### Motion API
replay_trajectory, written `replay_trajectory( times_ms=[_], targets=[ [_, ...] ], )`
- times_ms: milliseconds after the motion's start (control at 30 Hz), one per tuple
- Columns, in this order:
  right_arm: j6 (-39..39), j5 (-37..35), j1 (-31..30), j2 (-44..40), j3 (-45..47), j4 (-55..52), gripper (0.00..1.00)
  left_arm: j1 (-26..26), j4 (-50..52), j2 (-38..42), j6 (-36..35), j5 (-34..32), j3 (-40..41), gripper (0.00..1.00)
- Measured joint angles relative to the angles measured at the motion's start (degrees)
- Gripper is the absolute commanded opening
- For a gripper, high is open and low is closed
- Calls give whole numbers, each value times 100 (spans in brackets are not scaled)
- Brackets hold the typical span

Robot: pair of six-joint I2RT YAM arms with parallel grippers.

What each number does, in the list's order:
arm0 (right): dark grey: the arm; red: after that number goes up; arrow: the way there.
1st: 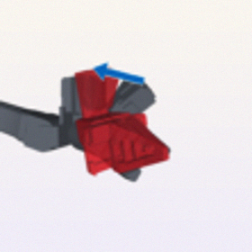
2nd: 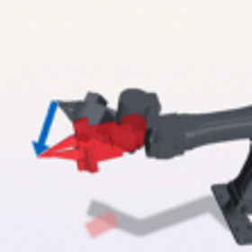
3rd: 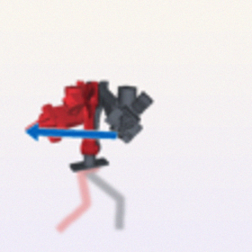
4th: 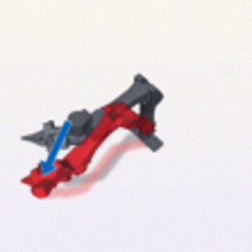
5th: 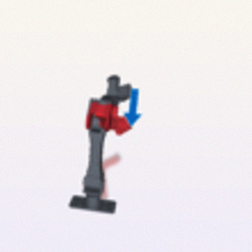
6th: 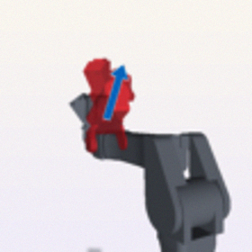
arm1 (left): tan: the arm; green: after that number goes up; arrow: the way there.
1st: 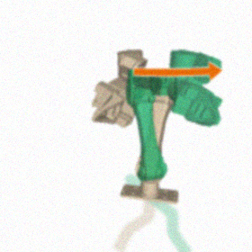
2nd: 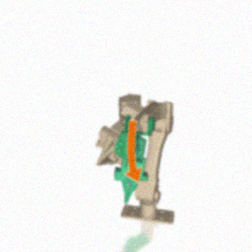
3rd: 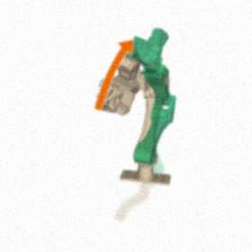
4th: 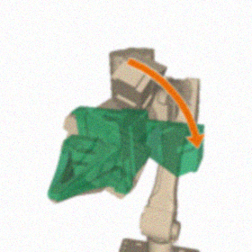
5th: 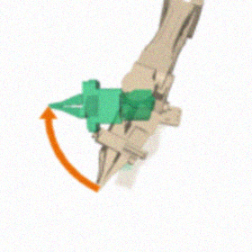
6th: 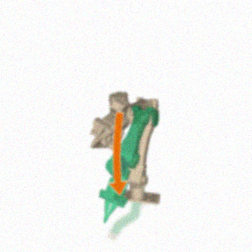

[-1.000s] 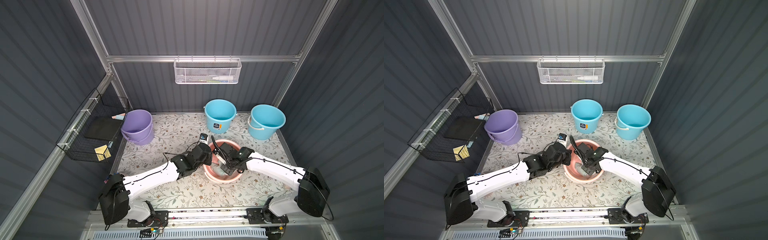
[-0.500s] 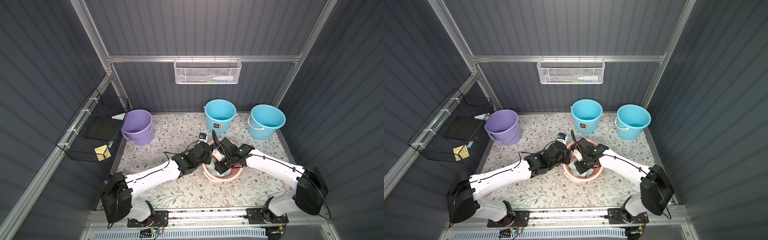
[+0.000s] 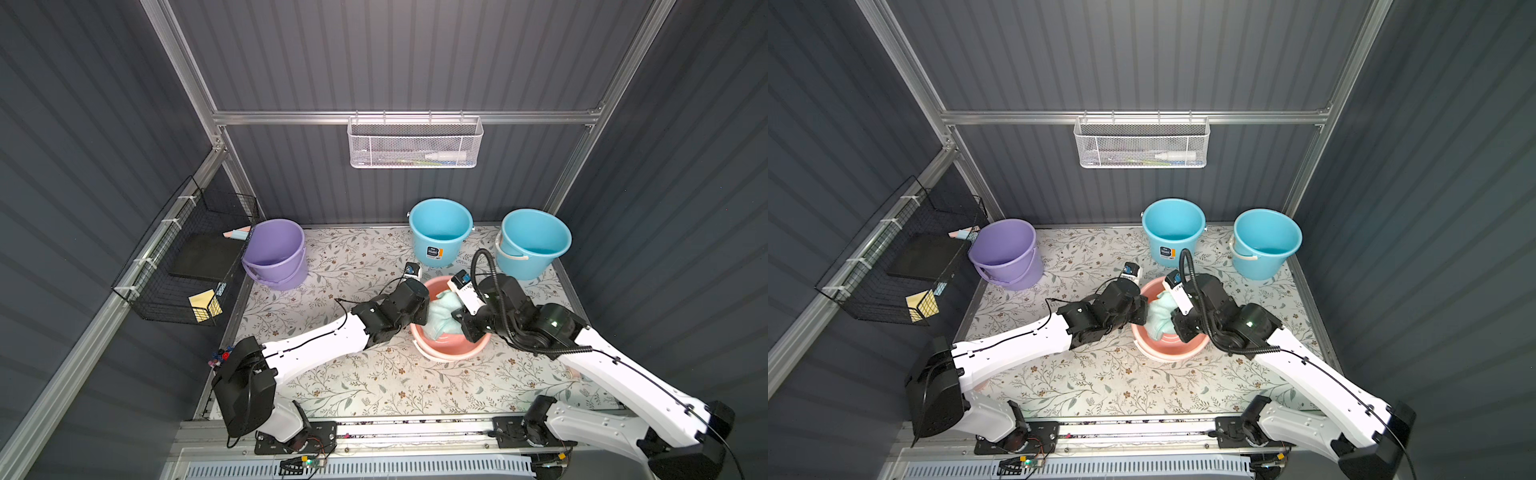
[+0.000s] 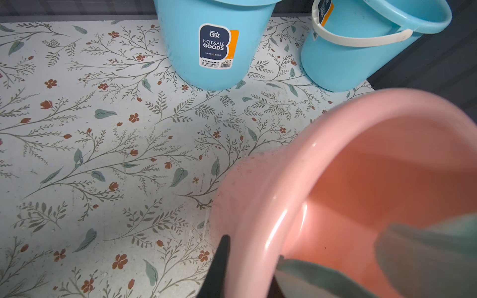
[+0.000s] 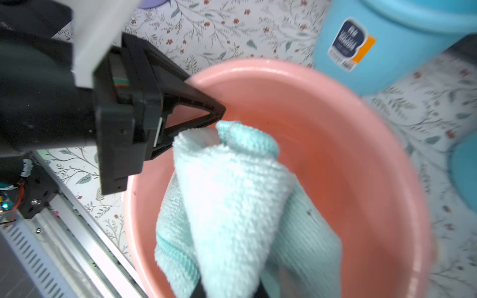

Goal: Wipe the inside of the bucket with a cloth
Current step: Wipe the dirt from the inside of the bucket.

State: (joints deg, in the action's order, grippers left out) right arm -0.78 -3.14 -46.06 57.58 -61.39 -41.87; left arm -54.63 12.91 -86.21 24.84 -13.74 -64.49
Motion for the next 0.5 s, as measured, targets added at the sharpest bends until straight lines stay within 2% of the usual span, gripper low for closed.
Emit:
replay_trajectory(
  times_ms=[167, 500],
  targets=[
    [-883, -533, 2, -396, -7, 105, 0, 0, -17, -20, -7, 94, -11, 0],
    [-3003, -1058, -87, -236, 59, 872, 0, 0, -17, -20, -31, 201, -11, 0]
  ],
)
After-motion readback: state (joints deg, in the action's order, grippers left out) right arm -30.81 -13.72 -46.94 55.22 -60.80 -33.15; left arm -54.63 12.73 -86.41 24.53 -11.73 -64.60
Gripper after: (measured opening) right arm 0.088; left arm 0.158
